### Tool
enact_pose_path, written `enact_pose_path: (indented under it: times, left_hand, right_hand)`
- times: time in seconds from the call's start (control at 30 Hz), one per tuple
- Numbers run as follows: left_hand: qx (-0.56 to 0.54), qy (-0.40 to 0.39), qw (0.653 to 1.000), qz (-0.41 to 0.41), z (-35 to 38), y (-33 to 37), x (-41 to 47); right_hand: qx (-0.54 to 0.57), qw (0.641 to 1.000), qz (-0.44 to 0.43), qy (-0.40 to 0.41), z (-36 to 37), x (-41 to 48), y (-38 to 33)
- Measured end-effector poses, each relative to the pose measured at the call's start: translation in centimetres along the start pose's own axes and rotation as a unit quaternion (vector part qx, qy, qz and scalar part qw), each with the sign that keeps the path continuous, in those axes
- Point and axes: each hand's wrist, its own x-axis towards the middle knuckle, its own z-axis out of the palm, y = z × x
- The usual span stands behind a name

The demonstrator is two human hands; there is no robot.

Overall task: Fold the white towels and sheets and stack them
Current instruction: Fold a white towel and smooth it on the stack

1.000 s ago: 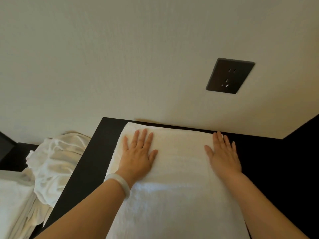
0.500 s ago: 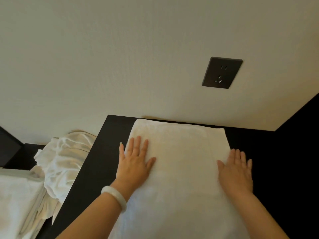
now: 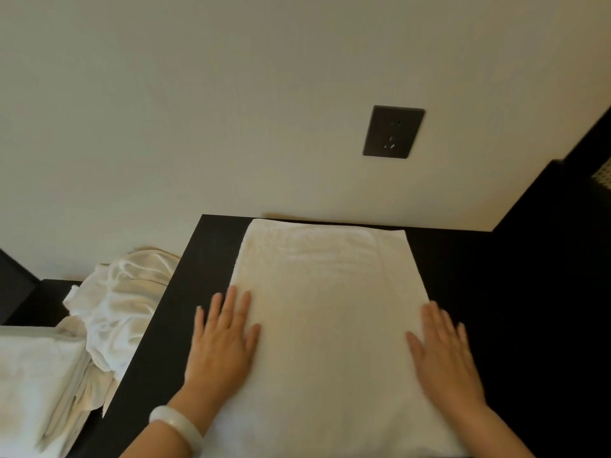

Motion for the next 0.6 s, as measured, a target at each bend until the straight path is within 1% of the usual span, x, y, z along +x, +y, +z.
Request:
enact_pose_path:
  times: [0.03, 0.07, 0.1, 0.17, 0.2, 0.23, 0.3, 0.4, 0.47, 0.53, 0.6]
  left_hand:
    - [0.005, -0.007, 1.000, -0.015, -0.3, 0.0, -0.5]
    - [0.016, 0.000, 1.000, -0.011, -0.8, 0.8, -1.1]
    - [0.016, 0.012, 1.000, 0.013, -1.2, 2.3, -1.7]
    - [-0.048, 0.023, 0.995, 0.084, -1.4, 6.0, -3.1]
    - [-0.066, 0.014, 0.990, 0.122, -1.0, 7.6, -3.9]
    - [-0.067, 0.008, 0.986, 0.153, -0.5, 8.5, -4.5]
    - [-0.042, -0.013, 0.982, 0.184, 0.3, 8.3, -5.4]
    - [-0.042, -0.019, 0.975, 0.216, 0.1, 5.0, -6.2]
    - [-0.058, -0.036, 0.969, 0.238, -0.6, 2.7, -6.7]
    - [-0.078, -0.057, 0.959, 0.265, -0.9, 0.7, -7.4]
    - [-0.131, -0.081, 0.946, 0.285, -1.2, -1.1, -7.9]
  right_hand:
    - [-0.016, 0.999, 0.045, -0.004, -0.5, -0.5, 0.7]
    - [-0.027, 0.997, 0.070, 0.007, -0.9, -1.1, 0.7]
    - [-0.018, 0.998, 0.055, 0.041, -1.4, -1.5, -0.2]
    - [0.067, 0.993, -0.034, 0.094, -2.0, -2.7, -3.4]
    - [0.102, 0.986, -0.096, 0.092, -1.9, -3.4, -5.1]
    - [0.114, 0.981, -0.149, 0.055, -1.4, -4.2, -6.5]
    - [0.106, 0.975, -0.193, -0.009, 0.1, -5.6, -6.9]
    - [0.071, 0.977, -0.203, -0.015, 0.7, -6.0, -2.9]
    - [0.059, 0.973, -0.222, -0.037, 0.5, -6.1, 0.4]
    - [0.077, 0.963, -0.240, -0.091, 0.2, -6.2, 3.2]
    - [0.141, 0.948, -0.237, -0.162, -0.4, -6.5, 5.4]
